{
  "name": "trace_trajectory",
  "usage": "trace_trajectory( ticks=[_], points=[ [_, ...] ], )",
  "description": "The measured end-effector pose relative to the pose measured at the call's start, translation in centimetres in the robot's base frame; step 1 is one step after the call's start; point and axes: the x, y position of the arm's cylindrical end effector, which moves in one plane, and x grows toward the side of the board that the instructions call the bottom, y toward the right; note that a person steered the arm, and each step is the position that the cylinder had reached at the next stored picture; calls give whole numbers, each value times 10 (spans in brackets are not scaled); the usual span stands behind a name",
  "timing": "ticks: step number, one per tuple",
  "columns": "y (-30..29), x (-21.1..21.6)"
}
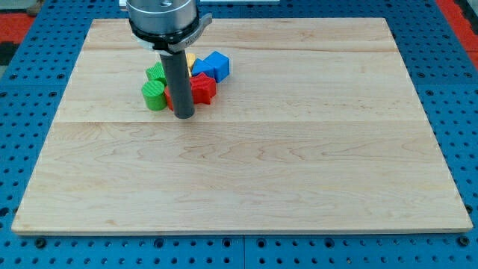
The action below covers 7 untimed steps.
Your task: Move blue cube along with the group of blocks slightly down
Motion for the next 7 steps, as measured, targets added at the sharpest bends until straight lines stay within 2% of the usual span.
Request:
trace_trajectory(
  ticks=[2, 3, 4, 6, 7],
  points=[
    [-4, -2],
    [-2, 16],
    [28, 25],
    [141, -9],
    [156, -47]
  ],
)
